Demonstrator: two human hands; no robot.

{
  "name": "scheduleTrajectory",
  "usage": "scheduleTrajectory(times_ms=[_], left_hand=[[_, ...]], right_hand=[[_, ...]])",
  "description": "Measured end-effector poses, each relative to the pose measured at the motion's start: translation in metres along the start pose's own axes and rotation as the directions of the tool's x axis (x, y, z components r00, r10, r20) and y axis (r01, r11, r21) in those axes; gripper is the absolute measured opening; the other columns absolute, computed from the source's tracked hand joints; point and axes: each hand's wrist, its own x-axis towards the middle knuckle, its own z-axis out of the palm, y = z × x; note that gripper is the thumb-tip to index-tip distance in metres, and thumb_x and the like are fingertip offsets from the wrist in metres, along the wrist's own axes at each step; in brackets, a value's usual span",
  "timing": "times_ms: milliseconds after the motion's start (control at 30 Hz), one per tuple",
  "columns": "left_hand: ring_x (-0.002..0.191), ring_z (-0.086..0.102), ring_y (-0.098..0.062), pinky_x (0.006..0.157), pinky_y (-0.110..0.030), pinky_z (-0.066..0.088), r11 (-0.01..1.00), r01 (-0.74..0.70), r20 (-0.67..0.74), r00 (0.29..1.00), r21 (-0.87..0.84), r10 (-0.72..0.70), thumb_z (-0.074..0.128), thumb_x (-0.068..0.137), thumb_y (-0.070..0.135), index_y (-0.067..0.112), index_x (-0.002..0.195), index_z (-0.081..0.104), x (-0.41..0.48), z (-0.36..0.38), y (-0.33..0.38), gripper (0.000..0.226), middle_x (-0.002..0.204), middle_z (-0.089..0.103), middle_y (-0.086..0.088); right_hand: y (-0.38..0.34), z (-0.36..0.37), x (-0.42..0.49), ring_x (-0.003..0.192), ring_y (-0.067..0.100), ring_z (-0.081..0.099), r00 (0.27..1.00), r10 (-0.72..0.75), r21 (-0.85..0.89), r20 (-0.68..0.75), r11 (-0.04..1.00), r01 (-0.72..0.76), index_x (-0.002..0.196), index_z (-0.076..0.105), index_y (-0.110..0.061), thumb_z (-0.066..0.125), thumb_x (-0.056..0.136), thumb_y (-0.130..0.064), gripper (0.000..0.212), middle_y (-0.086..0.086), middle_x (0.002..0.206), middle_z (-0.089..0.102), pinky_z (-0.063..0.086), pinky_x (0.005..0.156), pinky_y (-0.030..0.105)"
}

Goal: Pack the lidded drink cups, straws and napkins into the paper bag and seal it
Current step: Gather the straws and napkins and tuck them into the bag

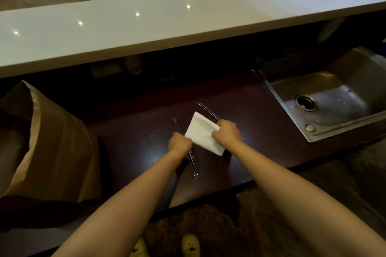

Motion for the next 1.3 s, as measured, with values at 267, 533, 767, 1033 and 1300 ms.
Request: scheduleTrajectory(times_ms=[267,533,767,1033,1300], left_hand=[[0.053,0.050,-0.017,0.041,-0.027,0.053,0.902,0.072,0.131,0.991,-0.427,-0.017,0.044,0.086,-0.011,0.007,0.102,0.040,-0.008,-0.008,-0.007,0.025,0.070,0.051,-0.010],[0.060,0.052,-0.015,0.056,-0.031,0.050,0.826,0.110,0.194,0.981,-0.552,-0.001,0.039,0.090,-0.006,0.014,0.113,0.041,-0.011,-0.022,-0.005,0.030,0.075,0.058,-0.008],[0.070,0.061,-0.016,0.067,-0.027,0.048,0.458,0.162,0.264,0.950,-0.874,0.168,0.033,0.097,0.042,0.009,0.092,0.063,-0.019,-0.043,0.004,0.044,0.073,0.067,-0.005],[0.061,0.069,-0.016,0.057,-0.030,0.060,0.304,0.099,0.186,0.944,-0.948,0.274,0.038,0.098,0.021,0.007,0.115,0.052,-0.054,-0.097,0.017,0.026,0.088,0.061,-0.013],[0.067,0.056,-0.014,0.062,-0.028,0.050,0.552,-0.298,-0.084,0.922,-0.778,0.379,0.044,0.097,0.024,0.014,0.124,0.050,-0.109,-0.187,0.014,0.029,0.078,0.059,-0.004]], right_hand=[[0.007,-0.004,0.025,0.123,0.037,0.045,0.995,0.093,-0.136,-0.022,0.986,-0.095,0.126,0.041,0.000,0.055,0.087,-0.006,0.042,0.021,0.134,0.045,0.042,0.097,0.041],[-0.022,-0.004,0.011,0.107,0.033,0.060,0.974,0.039,0.082,0.223,0.995,-0.059,0.119,0.057,0.001,0.057,0.086,-0.019,0.038,0.019,0.122,0.061,0.048,0.080,0.035],[-0.062,-0.026,-0.042,0.075,0.017,0.060,0.898,-0.193,0.496,0.396,0.868,-0.032,0.105,0.065,0.001,0.060,0.084,-0.008,0.023,0.012,0.095,0.064,0.046,0.059,0.023],[-0.123,-0.059,-0.079,0.079,0.021,0.059,0.871,-0.426,0.098,0.245,0.904,0.415,0.095,0.068,-0.008,0.063,0.082,-0.025,0.022,0.007,0.089,0.067,0.042,0.057,0.024],[-0.232,-0.108,-0.087,0.086,0.024,0.062,0.793,-0.605,0.203,0.077,0.788,0.581,0.100,0.067,-0.007,0.046,0.092,-0.046,0.045,0.006,0.092,0.069,0.049,0.074,0.033]])
